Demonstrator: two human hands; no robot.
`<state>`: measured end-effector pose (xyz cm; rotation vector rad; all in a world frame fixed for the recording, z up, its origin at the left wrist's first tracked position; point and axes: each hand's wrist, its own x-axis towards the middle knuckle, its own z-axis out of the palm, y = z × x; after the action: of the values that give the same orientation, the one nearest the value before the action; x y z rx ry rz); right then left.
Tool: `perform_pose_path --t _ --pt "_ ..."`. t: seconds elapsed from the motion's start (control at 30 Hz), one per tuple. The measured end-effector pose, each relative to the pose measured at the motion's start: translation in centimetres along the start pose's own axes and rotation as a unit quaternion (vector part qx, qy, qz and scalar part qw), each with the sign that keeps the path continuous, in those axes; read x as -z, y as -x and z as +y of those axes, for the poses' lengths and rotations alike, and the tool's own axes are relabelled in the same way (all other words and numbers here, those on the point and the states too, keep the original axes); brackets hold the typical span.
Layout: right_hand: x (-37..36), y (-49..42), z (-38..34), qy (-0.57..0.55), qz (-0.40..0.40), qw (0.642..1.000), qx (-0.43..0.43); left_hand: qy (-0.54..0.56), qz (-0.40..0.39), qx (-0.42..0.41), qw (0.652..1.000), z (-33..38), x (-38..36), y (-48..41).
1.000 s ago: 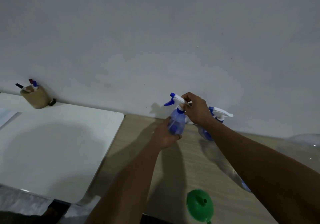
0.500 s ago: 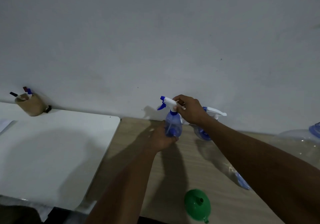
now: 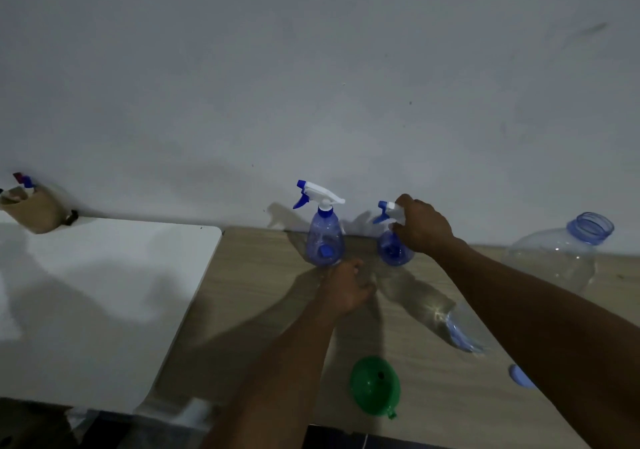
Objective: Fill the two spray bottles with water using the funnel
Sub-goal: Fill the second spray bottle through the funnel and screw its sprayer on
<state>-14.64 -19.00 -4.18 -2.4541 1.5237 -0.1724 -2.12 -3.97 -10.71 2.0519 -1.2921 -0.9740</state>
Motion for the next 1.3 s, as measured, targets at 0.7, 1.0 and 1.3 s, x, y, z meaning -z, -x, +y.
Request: perform_pose_path --t 0.7,1.0,1.3 --pt "-2.4 15.0 -9.1 0.024 -0.051 0.971 0.234 -0.014 0.054 0.026 0.998 -5.1 1.1 10.8" --pt "-6.8 17.1 -9.8 -0.026 -0.024 0.969 0.246 -0.014 0.075 0.016 0.997 -7.2 0.6 13.5" --pt "-6.0 17.2 -9.4 -0.135 -0.078 0.958 0.242 0.005 0.073 0.026 0.997 -7.9 0.4 12.9"
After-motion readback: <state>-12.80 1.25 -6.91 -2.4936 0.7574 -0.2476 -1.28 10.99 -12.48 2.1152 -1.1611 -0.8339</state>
